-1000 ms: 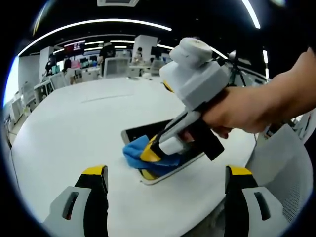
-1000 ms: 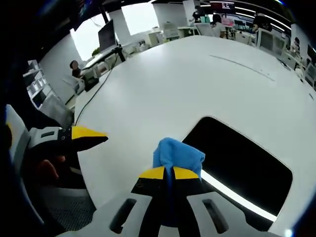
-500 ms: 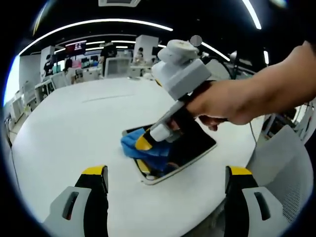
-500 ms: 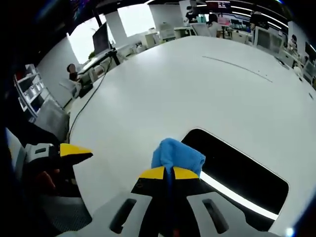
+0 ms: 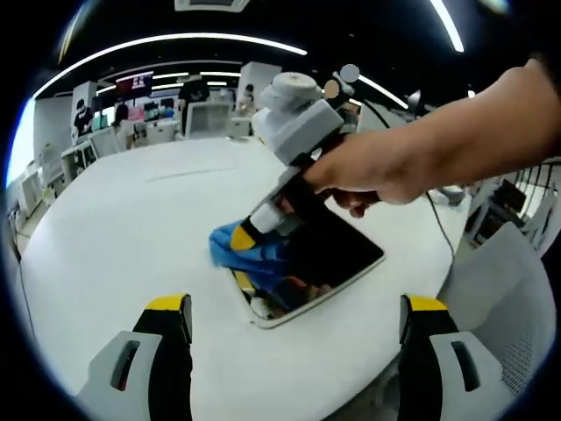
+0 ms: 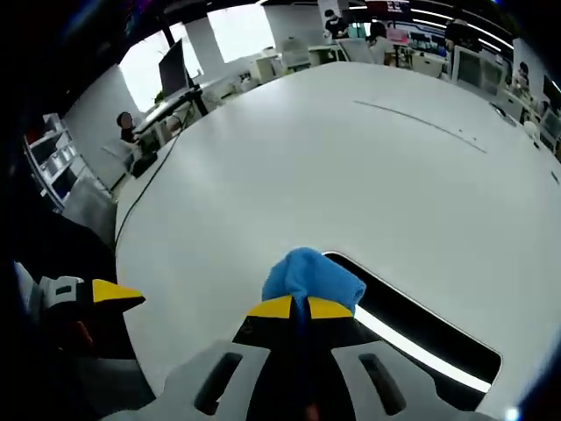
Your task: Wipe the mirror surface with the cleaning cloth until all visible marks leave the cleaned area.
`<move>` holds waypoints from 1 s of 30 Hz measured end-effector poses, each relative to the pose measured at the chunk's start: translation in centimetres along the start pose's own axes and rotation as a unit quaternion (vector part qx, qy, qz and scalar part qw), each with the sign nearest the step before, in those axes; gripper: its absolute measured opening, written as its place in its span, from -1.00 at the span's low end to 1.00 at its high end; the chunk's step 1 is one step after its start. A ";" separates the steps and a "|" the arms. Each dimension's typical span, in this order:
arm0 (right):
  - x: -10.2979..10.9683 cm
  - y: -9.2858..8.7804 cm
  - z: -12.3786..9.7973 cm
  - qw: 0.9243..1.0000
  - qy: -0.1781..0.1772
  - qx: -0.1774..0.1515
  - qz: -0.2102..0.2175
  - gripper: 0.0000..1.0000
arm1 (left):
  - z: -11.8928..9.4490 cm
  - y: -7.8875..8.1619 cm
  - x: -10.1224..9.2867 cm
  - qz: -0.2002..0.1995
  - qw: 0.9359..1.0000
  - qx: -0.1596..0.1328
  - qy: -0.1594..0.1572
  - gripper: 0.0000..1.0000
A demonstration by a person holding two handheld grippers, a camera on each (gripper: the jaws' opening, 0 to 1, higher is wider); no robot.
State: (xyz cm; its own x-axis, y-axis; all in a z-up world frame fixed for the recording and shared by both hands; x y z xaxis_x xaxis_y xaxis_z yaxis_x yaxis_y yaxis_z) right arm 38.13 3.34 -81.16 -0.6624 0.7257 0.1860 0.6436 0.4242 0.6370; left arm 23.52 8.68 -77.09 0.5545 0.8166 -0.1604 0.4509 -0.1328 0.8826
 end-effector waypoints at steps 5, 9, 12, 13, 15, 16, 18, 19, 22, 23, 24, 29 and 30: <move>-0.8 0.7 0.4 1.000 -0.006 0.000 -0.002 -1.00 | 0.0 0.0 0.1 -0.002 1.000 -0.001 0.001 0.98; -1.5 1.4 0.8 1.000 -0.009 0.000 0.009 -1.00 | 0.0 0.0 0.1 -0.003 1.000 -0.001 0.003 0.98; -1.7 1.7 1.0 1.000 -0.011 0.001 0.005 -1.00 | 0.0 0.0 0.1 -0.003 1.000 0.000 0.002 0.98; -1.7 1.7 1.0 1.000 -0.011 0.002 0.005 -1.00 | 0.0 0.0 0.1 -0.003 1.000 0.000 0.002 0.98; -1.8 1.9 1.1 1.000 -0.011 0.002 0.001 -1.00 | 0.1 -0.1 0.2 -0.003 1.000 0.000 0.002 0.98; -1.8 1.9 1.1 1.000 -0.011 0.002 0.000 -1.00 | 0.0 -0.1 0.2 -0.004 1.000 0.000 0.002 0.98; -2.0 2.0 1.3 1.000 -0.011 0.003 -0.002 -1.00 | 0.0 0.0 0.2 -0.004 1.000 0.000 0.002 0.98; -1.9 2.0 1.2 1.000 -0.010 0.003 -0.002 -1.00 | 0.0 0.0 0.2 -0.004 1.000 -0.001 0.002 0.98; -1.8 2.0 1.1 1.000 -0.007 0.006 -0.005 -1.00 | 0.1 -0.1 0.2 -0.004 1.000 0.000 0.002 0.98; -1.9 2.0 1.2 1.000 -0.006 0.006 -0.004 -1.00 | 0.1 -0.1 0.2 -0.005 1.000 0.000 0.002 0.98; -2.0 2.0 1.3 1.000 -0.005 0.006 -0.003 -1.00 | 0.1 -0.1 0.2 -0.004 1.000 0.001 0.002 0.98; -2.0 2.0 1.4 1.000 -0.006 0.005 -0.006 -1.00 | 0.1 -0.1 0.3 -0.006 1.000 0.001 0.003 0.98; -2.0 2.0 1.4 1.000 -0.006 0.006 -0.004 -1.00 | 0.1 -0.1 0.2 -0.005 1.000 0.001 0.003 0.98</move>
State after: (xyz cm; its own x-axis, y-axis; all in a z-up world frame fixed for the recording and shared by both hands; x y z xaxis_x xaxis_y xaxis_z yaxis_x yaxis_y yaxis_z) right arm 41.33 3.48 -81.31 -0.6629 0.7286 0.1727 0.6430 0.4357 0.6299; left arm 23.63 8.87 -77.27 0.5456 0.8212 -0.1669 0.4580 -0.1254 0.8801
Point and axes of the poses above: the point that each gripper's makers call its tool centre point, and the gripper's own axes: z roughly forward along the fingers, x roughly to its left, y roughly out of its top, the point moved 5 cm from there along -z, roughly backward along the fingers, and after that the axes turned 4 degrees about -x, right-handed, at the moved point
